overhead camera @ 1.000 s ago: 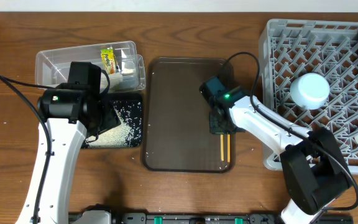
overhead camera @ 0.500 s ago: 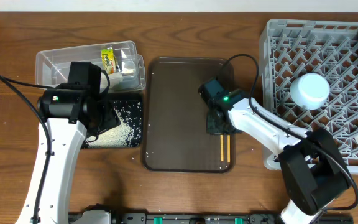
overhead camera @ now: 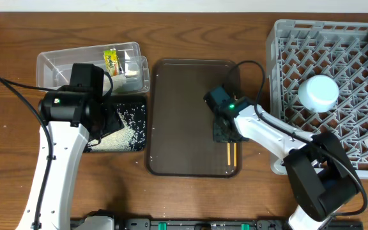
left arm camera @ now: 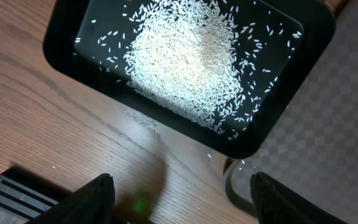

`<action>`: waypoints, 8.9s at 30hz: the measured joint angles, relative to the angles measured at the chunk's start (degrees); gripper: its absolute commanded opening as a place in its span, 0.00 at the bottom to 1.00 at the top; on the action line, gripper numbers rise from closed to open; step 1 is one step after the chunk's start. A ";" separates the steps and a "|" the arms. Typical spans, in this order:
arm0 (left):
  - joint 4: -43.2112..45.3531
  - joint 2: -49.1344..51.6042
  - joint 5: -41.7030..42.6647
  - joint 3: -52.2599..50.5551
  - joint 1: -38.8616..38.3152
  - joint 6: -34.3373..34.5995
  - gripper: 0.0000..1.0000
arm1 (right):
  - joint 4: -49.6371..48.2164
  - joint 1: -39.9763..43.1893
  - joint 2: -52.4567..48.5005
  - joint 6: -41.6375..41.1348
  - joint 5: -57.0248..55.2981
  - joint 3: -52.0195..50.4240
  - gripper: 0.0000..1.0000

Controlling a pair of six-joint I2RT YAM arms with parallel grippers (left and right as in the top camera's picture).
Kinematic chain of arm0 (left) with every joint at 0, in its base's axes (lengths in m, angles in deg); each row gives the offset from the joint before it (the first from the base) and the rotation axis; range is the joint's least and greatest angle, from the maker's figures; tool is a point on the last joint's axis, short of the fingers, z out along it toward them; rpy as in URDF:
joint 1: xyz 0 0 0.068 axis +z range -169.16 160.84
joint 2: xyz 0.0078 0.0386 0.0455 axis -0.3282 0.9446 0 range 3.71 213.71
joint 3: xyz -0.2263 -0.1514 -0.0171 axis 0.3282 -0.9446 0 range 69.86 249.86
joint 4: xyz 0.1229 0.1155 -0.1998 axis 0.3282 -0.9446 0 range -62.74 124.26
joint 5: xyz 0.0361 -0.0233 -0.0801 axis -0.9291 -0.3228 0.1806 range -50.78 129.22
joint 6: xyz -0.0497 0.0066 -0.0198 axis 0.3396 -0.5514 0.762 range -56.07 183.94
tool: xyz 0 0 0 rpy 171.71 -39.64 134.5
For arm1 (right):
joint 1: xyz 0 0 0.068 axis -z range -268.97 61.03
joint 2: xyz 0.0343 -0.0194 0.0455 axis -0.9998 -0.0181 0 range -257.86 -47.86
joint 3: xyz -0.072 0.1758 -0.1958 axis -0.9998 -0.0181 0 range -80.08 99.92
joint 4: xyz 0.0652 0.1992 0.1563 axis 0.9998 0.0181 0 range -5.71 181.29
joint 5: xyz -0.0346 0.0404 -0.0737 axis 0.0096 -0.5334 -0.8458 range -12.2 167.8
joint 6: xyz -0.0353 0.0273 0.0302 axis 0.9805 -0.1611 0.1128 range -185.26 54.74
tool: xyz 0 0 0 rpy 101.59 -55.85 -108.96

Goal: Sort waste into correct bins and load items into the dishwasher rack

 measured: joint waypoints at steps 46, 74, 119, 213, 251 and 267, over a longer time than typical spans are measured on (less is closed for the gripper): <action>-0.04 0.02 0.02 -0.09 0.00 0.00 0.73 | 12.04 30.62 15.76 27.08 0.87 8.07 0.01; 0.02 0.00 0.00 -0.09 0.00 0.00 0.73 | 6.32 22.10 19.54 29.31 11.56 12.24 0.33; 0.00 0.02 0.00 -0.09 0.00 0.00 0.73 | 8.31 8.57 -6.78 11.13 7.78 9.38 0.01; 17.70 -49.86 -2.21 -21.90 -7.34 -5.97 0.98 | 17.27 37.64 75.95 34.27 14.34 -26.10 0.99; 17.73 -49.86 -2.23 -21.99 -7.34 -5.97 0.98 | -19.52 35.87 104.76 34.45 13.46 -48.48 0.99; 17.68 -49.86 -2.23 -22.01 -7.34 -5.97 0.98 | -39.56 34.25 105.02 48.28 13.11 -62.69 0.99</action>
